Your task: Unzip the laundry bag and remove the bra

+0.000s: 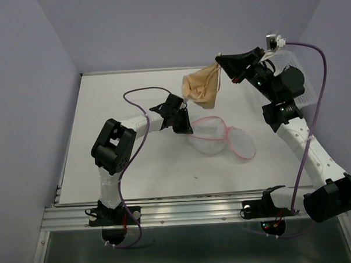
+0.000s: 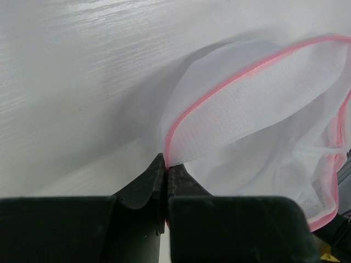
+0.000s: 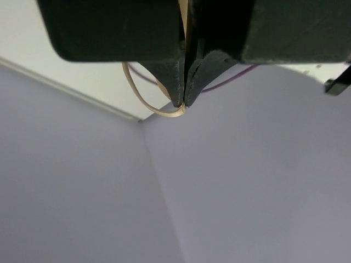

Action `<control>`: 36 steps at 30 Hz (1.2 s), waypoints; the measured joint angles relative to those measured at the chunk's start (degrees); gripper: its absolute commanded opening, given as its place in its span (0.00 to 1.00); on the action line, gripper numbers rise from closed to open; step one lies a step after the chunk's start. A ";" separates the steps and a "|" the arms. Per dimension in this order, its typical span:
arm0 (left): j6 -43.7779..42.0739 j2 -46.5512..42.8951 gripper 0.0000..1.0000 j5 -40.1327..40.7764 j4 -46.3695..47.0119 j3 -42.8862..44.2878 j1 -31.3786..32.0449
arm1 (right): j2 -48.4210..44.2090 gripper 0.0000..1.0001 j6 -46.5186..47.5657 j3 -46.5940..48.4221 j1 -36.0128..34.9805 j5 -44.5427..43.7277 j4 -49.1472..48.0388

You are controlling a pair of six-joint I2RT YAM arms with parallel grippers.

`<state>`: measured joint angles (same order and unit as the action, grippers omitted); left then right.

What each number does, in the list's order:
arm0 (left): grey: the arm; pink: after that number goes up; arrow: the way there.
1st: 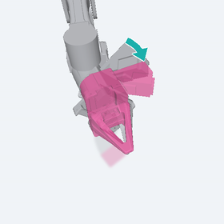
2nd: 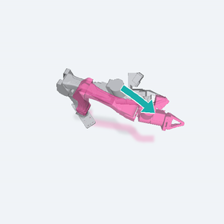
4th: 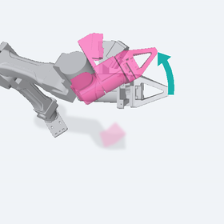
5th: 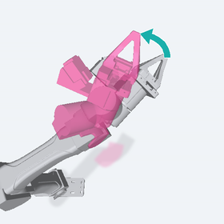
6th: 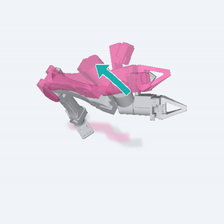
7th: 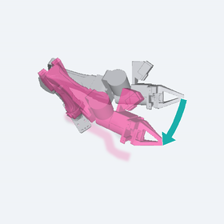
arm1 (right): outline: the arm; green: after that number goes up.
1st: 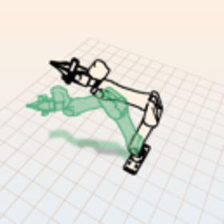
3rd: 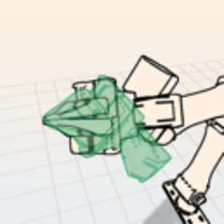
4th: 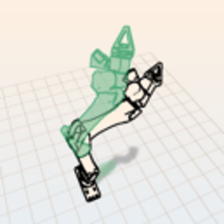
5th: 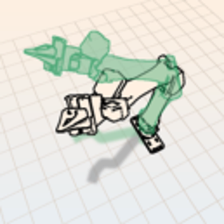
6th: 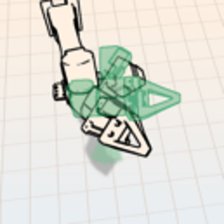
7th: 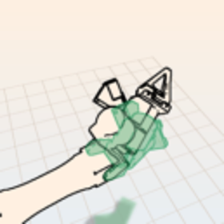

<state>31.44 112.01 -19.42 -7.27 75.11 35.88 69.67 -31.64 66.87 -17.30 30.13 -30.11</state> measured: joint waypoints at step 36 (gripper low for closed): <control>-0.83 -8.41 0.10 9.14 -9.68 1.18 -0.02 | -6.86 1.00 8.20 -10.84 23.85 -23.58 39.19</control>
<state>30.61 103.59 -10.28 -16.95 76.29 35.86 62.81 -23.44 56.03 6.55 6.55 9.08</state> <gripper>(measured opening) 0.120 0.995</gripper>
